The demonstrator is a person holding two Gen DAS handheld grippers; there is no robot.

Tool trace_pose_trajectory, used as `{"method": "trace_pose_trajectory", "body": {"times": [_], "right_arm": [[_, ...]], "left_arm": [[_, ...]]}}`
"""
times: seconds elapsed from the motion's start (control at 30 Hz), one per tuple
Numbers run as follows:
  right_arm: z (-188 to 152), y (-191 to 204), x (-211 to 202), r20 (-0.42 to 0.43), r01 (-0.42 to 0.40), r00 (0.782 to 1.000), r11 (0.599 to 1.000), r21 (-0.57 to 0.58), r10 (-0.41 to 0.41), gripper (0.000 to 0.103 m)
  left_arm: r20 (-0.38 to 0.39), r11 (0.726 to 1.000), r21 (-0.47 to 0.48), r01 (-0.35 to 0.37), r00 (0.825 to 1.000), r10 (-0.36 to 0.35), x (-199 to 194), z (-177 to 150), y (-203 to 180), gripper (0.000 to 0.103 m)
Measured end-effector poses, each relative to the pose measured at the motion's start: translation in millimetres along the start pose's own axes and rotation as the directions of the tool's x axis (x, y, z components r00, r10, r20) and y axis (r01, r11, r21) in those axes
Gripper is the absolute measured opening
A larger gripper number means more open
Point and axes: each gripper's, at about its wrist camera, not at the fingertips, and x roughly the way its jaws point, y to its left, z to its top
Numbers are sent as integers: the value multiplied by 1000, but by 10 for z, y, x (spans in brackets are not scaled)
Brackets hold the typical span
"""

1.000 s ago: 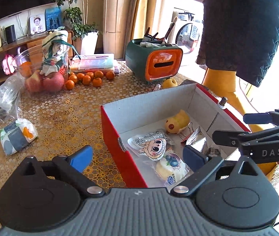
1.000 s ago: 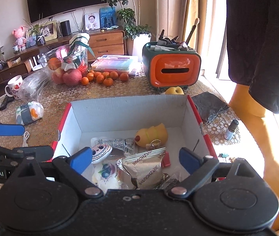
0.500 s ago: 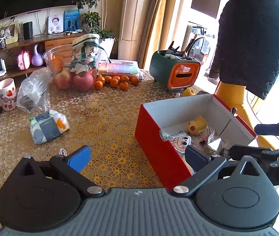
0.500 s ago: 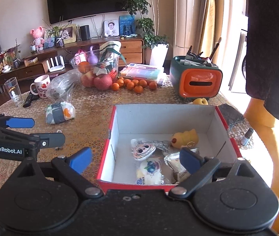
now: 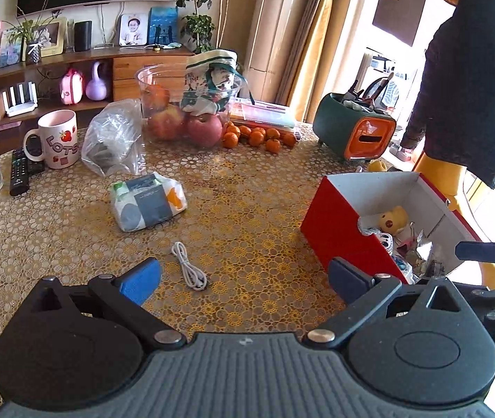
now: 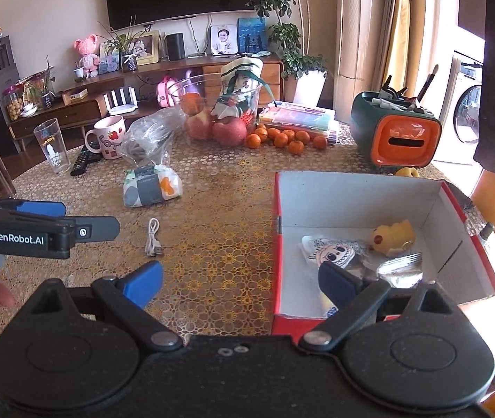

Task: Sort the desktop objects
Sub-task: 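Withdraw both tools from the box back over the table, then reach the left tool to the white tissue pack while the right tool reaches the white cable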

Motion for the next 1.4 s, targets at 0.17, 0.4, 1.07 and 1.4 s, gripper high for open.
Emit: {"method": "trace_pose_trajectory", "body": {"times": [0.17, 0.4, 1.07, 1.4], "right_arm": [[-6, 206, 144, -4, -32, 999, 999, -11, 32, 96], [-33, 480, 399, -38, -40, 999, 998, -58, 38, 96], [12, 1050, 1177, -85, -90, 994, 977, -195, 75, 95], [62, 1134, 1657, -108, -110, 990, 973, -204, 89, 93]], "left_arm": [[2, 1000, -27, -7, 1000, 7, 18, -55, 276, 103], [-4, 998, -59, -30, 1000, 30, 120, -119, 667, 103], [-21, 989, 22, -149, 988, 150, 721, 52, 1365, 103], [-47, 994, -5, -111, 993, 111, 1165, 172, 1513, 103]]}}
